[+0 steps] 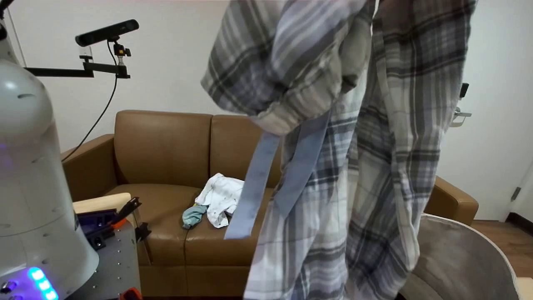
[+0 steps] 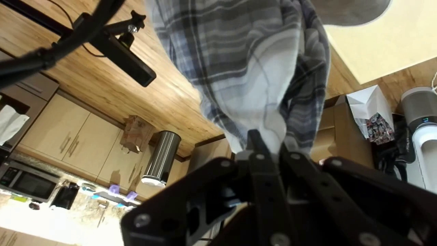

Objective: Move all the clothes from the couch and put them in the carrier bag

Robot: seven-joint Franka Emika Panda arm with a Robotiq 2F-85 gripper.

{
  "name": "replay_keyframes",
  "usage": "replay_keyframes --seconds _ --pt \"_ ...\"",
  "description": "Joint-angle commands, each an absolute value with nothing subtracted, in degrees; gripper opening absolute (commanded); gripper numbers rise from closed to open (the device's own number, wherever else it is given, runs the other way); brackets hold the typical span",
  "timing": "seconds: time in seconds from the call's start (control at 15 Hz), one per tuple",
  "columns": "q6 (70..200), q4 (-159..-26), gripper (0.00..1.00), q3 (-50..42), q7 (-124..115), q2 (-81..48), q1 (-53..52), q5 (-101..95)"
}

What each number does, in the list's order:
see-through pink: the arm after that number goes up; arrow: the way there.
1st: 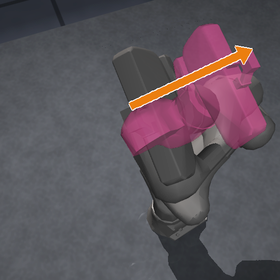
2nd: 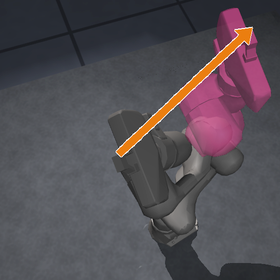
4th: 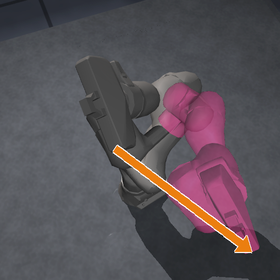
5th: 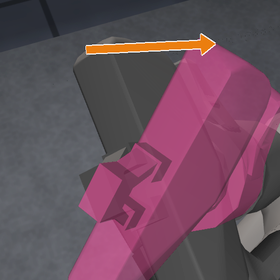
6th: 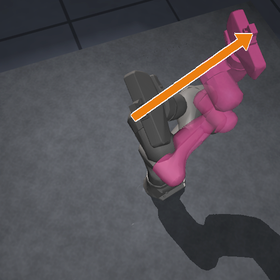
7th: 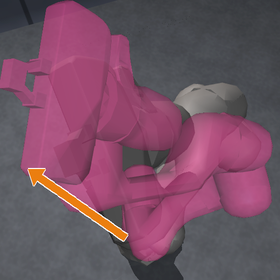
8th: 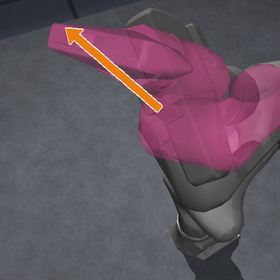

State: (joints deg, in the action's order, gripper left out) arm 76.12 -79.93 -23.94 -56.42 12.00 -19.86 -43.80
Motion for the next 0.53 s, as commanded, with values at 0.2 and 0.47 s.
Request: replay_keyframes --seconds 0.2,0.47 --pt "96.70 -104.88 0.03 -11.45 -64.35 20.30 -2.31 -40.60" --pt "107.64 -118.14 0.03 -9.38 -67.90 24.28 4.07 -41.82"
